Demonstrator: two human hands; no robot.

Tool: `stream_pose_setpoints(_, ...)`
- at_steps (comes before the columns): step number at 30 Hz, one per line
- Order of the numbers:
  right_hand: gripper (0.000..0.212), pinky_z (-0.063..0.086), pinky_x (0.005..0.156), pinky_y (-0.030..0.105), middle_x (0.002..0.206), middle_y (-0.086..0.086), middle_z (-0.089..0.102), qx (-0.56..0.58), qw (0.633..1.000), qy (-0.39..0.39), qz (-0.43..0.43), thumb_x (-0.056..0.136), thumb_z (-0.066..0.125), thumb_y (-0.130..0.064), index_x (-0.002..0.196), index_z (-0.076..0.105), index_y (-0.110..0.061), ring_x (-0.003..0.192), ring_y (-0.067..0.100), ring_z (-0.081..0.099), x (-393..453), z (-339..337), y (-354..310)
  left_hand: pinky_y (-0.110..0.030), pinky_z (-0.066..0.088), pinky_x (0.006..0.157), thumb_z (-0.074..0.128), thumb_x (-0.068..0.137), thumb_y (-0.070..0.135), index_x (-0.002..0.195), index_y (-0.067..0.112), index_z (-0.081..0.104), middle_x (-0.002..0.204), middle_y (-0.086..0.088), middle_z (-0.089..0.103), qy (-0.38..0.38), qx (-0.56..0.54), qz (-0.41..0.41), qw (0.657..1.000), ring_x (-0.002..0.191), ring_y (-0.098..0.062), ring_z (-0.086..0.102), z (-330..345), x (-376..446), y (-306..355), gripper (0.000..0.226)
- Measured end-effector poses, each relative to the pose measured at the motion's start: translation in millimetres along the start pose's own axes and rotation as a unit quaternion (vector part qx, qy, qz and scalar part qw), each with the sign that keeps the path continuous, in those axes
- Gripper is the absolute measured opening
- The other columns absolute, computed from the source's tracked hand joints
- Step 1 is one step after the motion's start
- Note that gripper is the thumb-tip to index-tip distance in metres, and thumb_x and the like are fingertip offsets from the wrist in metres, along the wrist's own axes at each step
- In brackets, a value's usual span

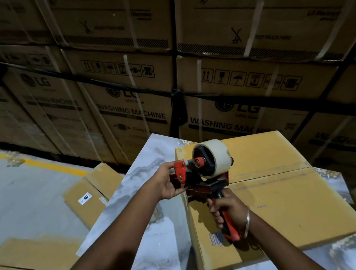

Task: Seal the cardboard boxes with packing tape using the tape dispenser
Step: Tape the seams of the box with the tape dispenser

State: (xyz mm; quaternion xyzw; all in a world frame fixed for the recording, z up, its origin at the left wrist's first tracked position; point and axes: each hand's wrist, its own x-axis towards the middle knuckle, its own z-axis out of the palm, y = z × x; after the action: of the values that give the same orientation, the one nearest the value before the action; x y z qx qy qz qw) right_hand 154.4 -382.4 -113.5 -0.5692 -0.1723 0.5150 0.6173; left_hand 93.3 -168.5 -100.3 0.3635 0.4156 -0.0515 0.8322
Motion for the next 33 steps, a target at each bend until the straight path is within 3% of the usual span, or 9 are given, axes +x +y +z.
stream_pose_setpoints(3, 0.024, 0.031, 0.043, 0.021, 0.052, 0.008, 0.035, 0.01, 1.0, 0.002, -0.001, 0.048, 0.066, -0.013, 0.067, 0.051, -0.01, 0.036, 0.016, 0.033, 4.8, 0.1, -2.0, -0.029, 0.06, 0.056, 0.059, 0.093, 0.022, 0.11, 0.007, 0.067, 0.098, -0.012, 0.069, 0.007, 0.001, -0.01, 1.0, 0.076, -0.022, 0.069, 2.4, 8.4, 4.3, 0.024)
stream_pose_setpoints(7, 0.026, 0.031, 0.043, 0.021, 0.052, 0.007, 0.035, 0.02, 1.0, 0.011, 0.001, 0.048, 0.066, -0.013, 0.069, 0.051, -0.01, 0.036, 0.016, 0.033, 9.4, 2.5, -3.7, -0.029, 0.057, 0.045, 0.038, 0.102, 0.012, 0.09, 0.001, 0.065, 0.073, -0.013, 0.068, 0.009, -0.017, -0.029, 0.999, 0.055, -0.02, 0.068, -0.8, 18.6, 8.5, 0.031)
stream_pose_setpoints(11, 0.024, 0.03, 0.042, 0.02, 0.053, 0.007, 0.033, 0.028, 0.999, 0.035, 0.008, 0.051, 0.063, -0.01, 0.071, 0.049, -0.009, 0.036, 0.016, 0.031, 13.1, 5.8, -2.4, -0.028, 0.055, 0.053, 0.043, 0.102, 0.043, 0.086, 0.0, 0.066, 0.073, -0.012, 0.063, -0.01, -0.037, -0.035, 0.999, 0.067, -0.02, 0.057, -7.8, 31.1, 19.6, 0.051)
stream_pose_setpoints(16, 0.016, 0.031, 0.042, 0.02, 0.052, 0.007, 0.035, 0.026, 0.998, 0.061, 0.007, 0.06, 0.056, -0.003, 0.073, 0.047, -0.008, 0.036, 0.016, 0.033, 17.1, 10.5, -2.4, -0.027, 0.059, 0.062, 0.049, 0.103, 0.015, 0.1, 0.003, 0.067, 0.083, -0.014, 0.07, -0.003, 0.154, -0.018, 0.988, 0.068, -0.018, 0.068, -5.9, 44.1, 35.1, 0.022)
stream_pose_setpoints(18, 0.016, 0.031, 0.043, 0.021, 0.052, 0.008, 0.036, 0.02, 0.997, 0.068, 0.01, 0.06, 0.057, -0.003, 0.072, 0.048, -0.008, 0.036, 0.017, 0.034, 18.5, 12.2, -3.1, -0.021, 0.055, 0.05, 0.046, 0.102, 0.005, 0.088, -0.001, 0.064, 0.069, -0.014, 0.067, 0.015, 0.243, -0.008, 0.97, 0.054, -0.015, 0.066, -6.2, 45.0, 42.6, 0.024)
stream_pose_setpoints(20, 0.015, 0.031, 0.042, 0.021, 0.052, 0.008, 0.037, 0.018, 0.997, 0.074, 0.011, 0.06, 0.057, -0.003, 0.071, 0.048, -0.008, 0.036, 0.017, 0.034, 19.4, 15.2, -2.8, -0.018, 0.051, 0.05, 0.05, 0.1, 0.004, 0.078, 0.002, 0.061, 0.056, -0.01, 0.061, 0.032, 0.328, 0.022, 0.944, 0.046, -0.013, 0.061, -5.4, 46.0, 53.1, 0.025)
stream_pose_setpoints(25, 0.015, 0.031, 0.043, 0.021, 0.052, 0.008, 0.036, 0.005, 0.994, 0.113, 0.001, 0.06, 0.057, -0.004, 0.07, 0.047, -0.008, 0.038, 0.017, 0.033, 26.7, 29.7, 0.0, -0.018, 0.038, 0.037, 0.059, 0.092, -0.003, 0.068, 0.003, 0.057, 0.049, -0.005, 0.053, 0.018, 0.501, 0.07, 0.863, 0.034, -0.009, 0.05, 2.4, 51.5, 75.3, 0.025)
stream_pose_setpoints(30, 0.012, 0.028, 0.044, 0.025, 0.052, 0.01, 0.036, -0.019, 0.987, 0.16, -0.011, 0.059, 0.057, -0.005, 0.067, 0.048, -0.006, 0.038, 0.018, 0.033, 33.9, 39.9, 4.6, -0.016, 0.039, 0.036, 0.065, 0.085, -0.009, 0.061, 0.001, 0.057, 0.044, -0.006, 0.049, 0.07, 0.524, 0.128, 0.839, 0.03, -0.009, 0.049, 3.6, 66.3, 98.2, 0.028)
stream_pose_setpoints(33, 0.017, 0.028, 0.045, 0.029, 0.052, 0.011, 0.038, -0.039, 0.982, 0.185, -0.022, 0.06, 0.057, -0.007, 0.071, 0.055, 0.006, 0.04, 0.02, 0.035, 41.3, 46.6, 5.1, -0.023, 0.043, 0.047, 0.07, 0.081, -0.002, 0.054, 0.008, 0.049, 0.05, -0.007, 0.042, 0.096, 0.566, 0.157, 0.804, 0.038, -0.015, 0.046, 8.1, 84.3, 103.5, 0.036)
